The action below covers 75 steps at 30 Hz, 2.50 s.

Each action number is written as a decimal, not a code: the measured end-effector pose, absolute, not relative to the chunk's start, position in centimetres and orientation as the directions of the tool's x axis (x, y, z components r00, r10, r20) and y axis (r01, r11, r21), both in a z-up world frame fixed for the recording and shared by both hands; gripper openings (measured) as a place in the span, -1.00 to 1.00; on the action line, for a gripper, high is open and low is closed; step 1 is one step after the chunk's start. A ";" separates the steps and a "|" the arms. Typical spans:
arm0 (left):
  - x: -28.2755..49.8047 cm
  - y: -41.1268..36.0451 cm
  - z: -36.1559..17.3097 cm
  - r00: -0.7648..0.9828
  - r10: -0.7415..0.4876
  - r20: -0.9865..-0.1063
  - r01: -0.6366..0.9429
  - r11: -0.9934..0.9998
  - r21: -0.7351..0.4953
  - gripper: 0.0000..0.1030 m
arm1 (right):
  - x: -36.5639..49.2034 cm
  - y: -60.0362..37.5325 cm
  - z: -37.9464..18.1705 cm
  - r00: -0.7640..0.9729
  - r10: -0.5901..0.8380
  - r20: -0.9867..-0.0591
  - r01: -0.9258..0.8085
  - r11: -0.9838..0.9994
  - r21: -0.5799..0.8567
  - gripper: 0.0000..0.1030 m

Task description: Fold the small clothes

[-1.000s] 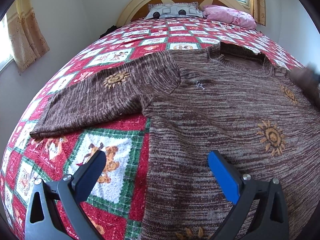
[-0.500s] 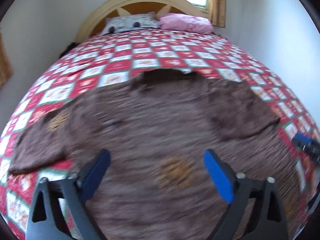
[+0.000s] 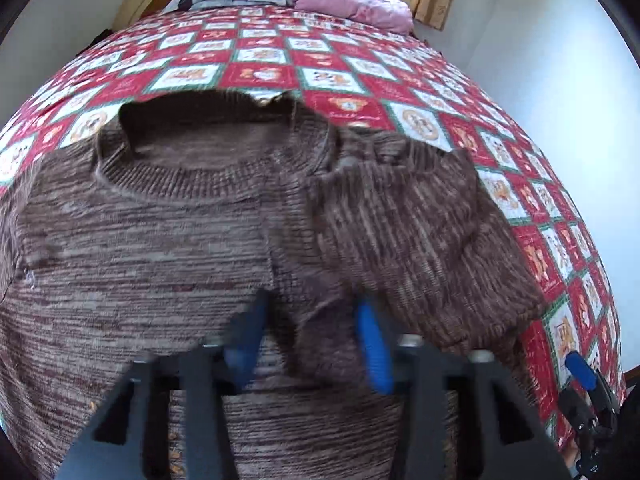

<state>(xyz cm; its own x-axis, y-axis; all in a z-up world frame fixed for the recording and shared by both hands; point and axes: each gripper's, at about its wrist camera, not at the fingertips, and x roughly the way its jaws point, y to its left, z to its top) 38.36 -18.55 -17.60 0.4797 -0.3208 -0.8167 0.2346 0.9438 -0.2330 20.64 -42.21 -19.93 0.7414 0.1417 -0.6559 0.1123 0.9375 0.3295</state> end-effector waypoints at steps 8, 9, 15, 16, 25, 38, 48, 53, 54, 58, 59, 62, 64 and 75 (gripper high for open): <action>36.2 -15.8 -12.9 0.577 -0.323 -0.750 0.257 0.944 -0.208 -0.83 | 20.5 -42.0 -20.1 0.733 0.133 -0.668 0.115 0.942 0.314 0.51; 35.9 -15.2 -12.3 0.590 -0.318 -0.742 0.256 0.945 -0.202 -0.83 | 20.5 -41.9 -20.1 0.732 0.132 -0.668 0.116 0.943 0.314 0.51; 36.0 -13.6 -11.4 0.649 -0.239 -0.722 0.254 0.963 -0.090 -0.83 | 20.6 -41.9 -20.1 0.728 0.127 -0.674 0.117 0.945 0.305 0.52; 36.0 -13.1 -11.6 0.651 -0.228 -0.724 0.251 0.965 -0.078 -0.83 | 20.6 -41.9 -20.1 0.727 0.128 -0.675 0.117 0.945 0.305 0.52; 37.9 -12.4 -17.9 0.607 -0.101 -0.789 0.204 0.978 0.032 -0.74 | 20.9 -41.8 -20.4 0.718 0.134 -0.683 0.111 0.947 0.302 0.58; 36.7 -8.0 -15.2 0.719 -0.040 -0.694 0.086 0.996 0.032 0.37 | 24.2 -34.3 -14.1 0.784 0.181 -0.594 -0.121 0.983 0.140 0.58; 40.9 -7.4 -17.5 0.533 -0.382 -0.755 0.127 0.918 -0.375 -0.27 | 31.7 -31.4 -19.9 0.655 0.085 -0.751 -0.053 0.996 0.067 0.58; 40.7 -9.1 -17.5 0.543 -0.397 -0.740 0.191 0.916 -0.352 -0.73 | 32.4 -32.3 -21.4 0.625 0.053 -0.779 -0.009 0.998 0.061 0.66; 40.1 -9.0 -17.0 0.580 -0.391 -0.715 0.203 0.919 -0.338 -0.73 | 32.3 -32.1 -21.4 0.628 0.044 -0.777 -0.008 0.999 0.050 0.66; 38.3 -8.6 -14.6 0.696 -0.368 -0.617 0.249 0.929 -0.274 -0.54 | 32.6 -32.1 -21.6 0.624 0.042 -0.781 -0.005 0.999 0.050 0.71; 38.2 -8.5 -14.4 0.723 -0.314 -0.615 0.221 0.949 -0.225 -0.50 | 32.7 -32.3 -21.6 0.623 0.045 -0.781 -0.005 0.999 0.053 0.72; 38.8 -8.3 -15.5 0.732 -0.131 -0.669 0.122 0.991 -0.061 0.10 | 32.6 -32.3 -21.6 0.624 0.043 -0.780 -0.005 0.999 0.050 0.72; 39.4 -8.0 -16.7 0.682 -0.061 -0.729 0.087 0.996 -0.001 0.08 | 32.6 -32.4 -21.6 0.624 0.044 -0.780 -0.005 0.999 0.053 0.73; 37.9 -8.9 -18.4 0.627 -0.013 -0.779 0.073 0.996 0.042 0.25 | 32.5 -32.3 -21.7 0.614 0.044 -0.788 0.000 0.998 0.055 0.76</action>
